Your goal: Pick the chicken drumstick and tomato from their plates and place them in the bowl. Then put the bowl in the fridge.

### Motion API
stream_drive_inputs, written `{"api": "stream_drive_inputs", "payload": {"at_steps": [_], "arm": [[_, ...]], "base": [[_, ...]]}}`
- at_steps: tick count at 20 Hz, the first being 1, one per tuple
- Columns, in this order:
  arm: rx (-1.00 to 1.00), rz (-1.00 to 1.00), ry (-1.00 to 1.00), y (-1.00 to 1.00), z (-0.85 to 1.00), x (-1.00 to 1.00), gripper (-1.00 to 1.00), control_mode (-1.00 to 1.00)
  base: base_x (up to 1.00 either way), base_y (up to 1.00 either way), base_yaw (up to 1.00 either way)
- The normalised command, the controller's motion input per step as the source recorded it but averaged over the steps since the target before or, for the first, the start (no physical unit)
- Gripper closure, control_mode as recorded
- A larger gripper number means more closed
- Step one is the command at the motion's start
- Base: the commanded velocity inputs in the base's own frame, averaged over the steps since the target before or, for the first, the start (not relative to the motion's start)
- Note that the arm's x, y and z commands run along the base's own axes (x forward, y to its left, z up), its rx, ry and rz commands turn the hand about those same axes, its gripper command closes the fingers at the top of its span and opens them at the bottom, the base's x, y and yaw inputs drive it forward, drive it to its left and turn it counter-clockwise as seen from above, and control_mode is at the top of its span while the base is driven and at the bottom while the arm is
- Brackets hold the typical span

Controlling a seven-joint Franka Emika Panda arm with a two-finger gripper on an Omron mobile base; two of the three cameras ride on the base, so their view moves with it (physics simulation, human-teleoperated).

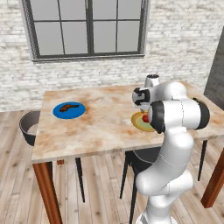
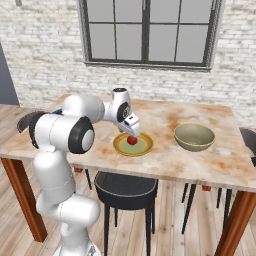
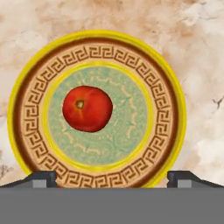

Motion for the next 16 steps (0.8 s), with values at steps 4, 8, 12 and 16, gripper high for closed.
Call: {"api": "stream_drive_inputs", "payload": {"at_steps": [4,8,12,16], "arm": [[0.06,0.00,0.00,-0.09,-0.33,0.23,-1.00,-1.00],[0.02,0.00,0.00,-0.04,-0.38,0.23,-1.00,-1.00],[0.00,0.00,0.00,-0.01,-0.37,0.27,-1.00,-1.00],[0.01,0.00,0.00,0.00,-0.25,0.38,-1.00,-1.00]], "base": [[0.00,0.00,0.00],[0.00,0.00,0.00],[0.00,0.00,0.00],[0.00,0.00,0.00]]}}
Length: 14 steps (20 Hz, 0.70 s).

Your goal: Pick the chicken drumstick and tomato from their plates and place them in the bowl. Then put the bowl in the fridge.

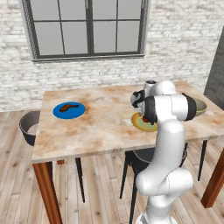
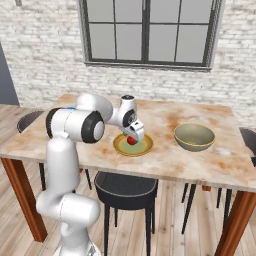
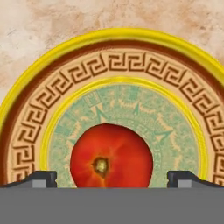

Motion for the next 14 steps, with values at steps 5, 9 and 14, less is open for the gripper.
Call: {"api": "stream_drive_inputs", "payload": {"at_steps": [5,9,14], "arm": [[0.02,0.00,0.00,-0.01,-0.20,0.33,-1.00,-1.00],[0.05,0.00,0.06,-0.10,-0.17,0.05,-1.00,-1.00],[0.03,0.00,0.07,-0.13,-0.13,-0.06,-1.00,-1.00]], "base": [[0.00,0.00,0.00],[0.00,0.00,0.00],[0.00,0.00,0.00]]}}
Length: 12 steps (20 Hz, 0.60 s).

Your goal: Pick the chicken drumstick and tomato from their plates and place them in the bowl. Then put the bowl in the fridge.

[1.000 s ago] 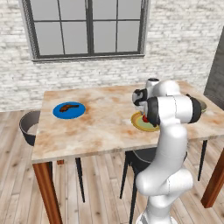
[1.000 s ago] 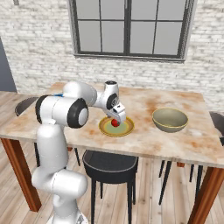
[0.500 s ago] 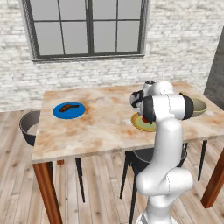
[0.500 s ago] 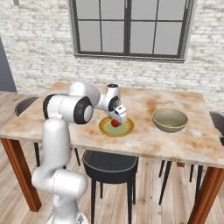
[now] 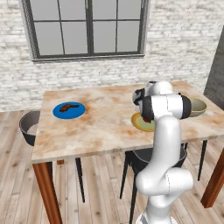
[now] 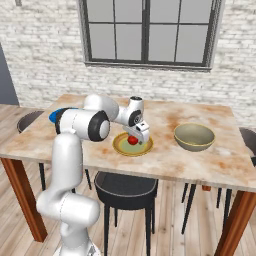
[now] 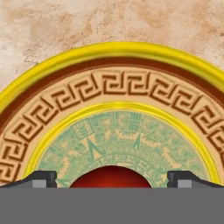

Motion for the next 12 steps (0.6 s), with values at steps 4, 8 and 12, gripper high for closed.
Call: {"api": "stream_drive_inputs", "payload": {"at_steps": [4,8,12], "arm": [[0.04,0.00,0.03,-0.03,-0.09,-0.05,-1.00,-1.00],[0.05,0.00,0.00,0.00,-0.01,0.00,-1.00,-1.00],[0.02,-0.01,0.00,0.01,-0.03,0.00,-1.00,-1.00]], "base": [[0.00,0.00,0.00],[0.00,0.00,0.00],[0.00,0.00,0.00]]}}
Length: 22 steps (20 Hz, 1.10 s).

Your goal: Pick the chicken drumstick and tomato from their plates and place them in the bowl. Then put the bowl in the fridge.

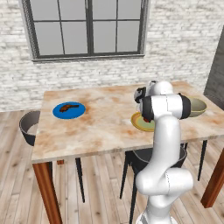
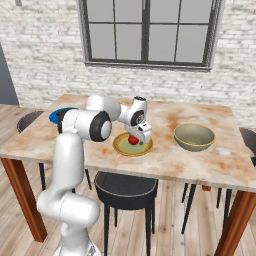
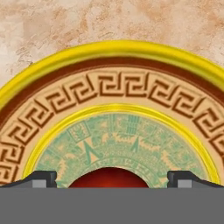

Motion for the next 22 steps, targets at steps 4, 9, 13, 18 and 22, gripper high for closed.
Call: {"api": "stream_drive_inputs", "payload": {"at_steps": [4,9,13,18,22], "arm": [[0.00,-0.03,0.00,0.10,-0.07,-0.07,-1.00,-1.00],[0.00,-0.02,0.00,0.25,-0.02,-0.06,-1.00,-1.00],[0.00,-0.03,0.00,0.15,-0.01,-0.02,-1.00,-1.00],[0.00,-0.05,0.00,0.02,-0.09,0.00,-1.00,-1.00],[0.00,-0.05,0.00,0.01,-0.15,-0.04,-1.00,-1.00]], "base": [[0.00,0.00,0.00],[0.00,0.00,0.00],[0.00,0.00,0.00],[0.00,0.00,0.00],[0.00,0.00,0.00]]}}
